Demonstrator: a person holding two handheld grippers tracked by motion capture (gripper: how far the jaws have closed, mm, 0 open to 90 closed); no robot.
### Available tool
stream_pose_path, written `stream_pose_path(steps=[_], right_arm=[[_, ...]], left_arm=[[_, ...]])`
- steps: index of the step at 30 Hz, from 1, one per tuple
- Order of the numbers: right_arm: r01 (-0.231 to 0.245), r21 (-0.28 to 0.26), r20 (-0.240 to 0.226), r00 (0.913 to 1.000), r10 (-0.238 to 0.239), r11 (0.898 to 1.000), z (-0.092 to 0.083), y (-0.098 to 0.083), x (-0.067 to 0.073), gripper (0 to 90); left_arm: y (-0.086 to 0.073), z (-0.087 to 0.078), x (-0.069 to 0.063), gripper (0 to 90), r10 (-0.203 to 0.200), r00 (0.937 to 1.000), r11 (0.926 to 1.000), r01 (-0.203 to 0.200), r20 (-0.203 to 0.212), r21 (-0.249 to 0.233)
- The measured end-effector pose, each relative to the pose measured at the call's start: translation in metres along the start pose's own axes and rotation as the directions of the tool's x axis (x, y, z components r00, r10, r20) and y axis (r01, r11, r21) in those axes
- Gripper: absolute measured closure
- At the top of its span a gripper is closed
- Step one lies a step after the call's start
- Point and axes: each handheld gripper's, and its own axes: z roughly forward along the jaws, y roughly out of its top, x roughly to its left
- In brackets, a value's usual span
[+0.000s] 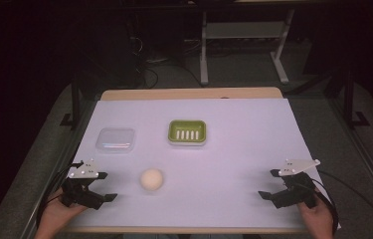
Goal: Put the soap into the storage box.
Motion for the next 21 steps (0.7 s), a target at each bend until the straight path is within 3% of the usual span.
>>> stream_pose_path(steps=[18, 21], right_arm=[[-0.010, -0.018, -0.003, 0.9999, 0.010, 1.000, -0.004, -0.001, 0.002, 13.6], [-0.010, -0.018, -0.005, 0.9999, 0.010, 1.000, -0.004, -0.001, 0.002, 13.6]], left_arm=[[0.052, 0.014, -0.007, 17.3, 0.093, 0.9954, 0.9951, -0.094, 0.021, 0.031], [0.056, 0.016, -0.008, 17.3, 0.079, 0.9965, 0.9962, -0.080, 0.025, 0.035]])
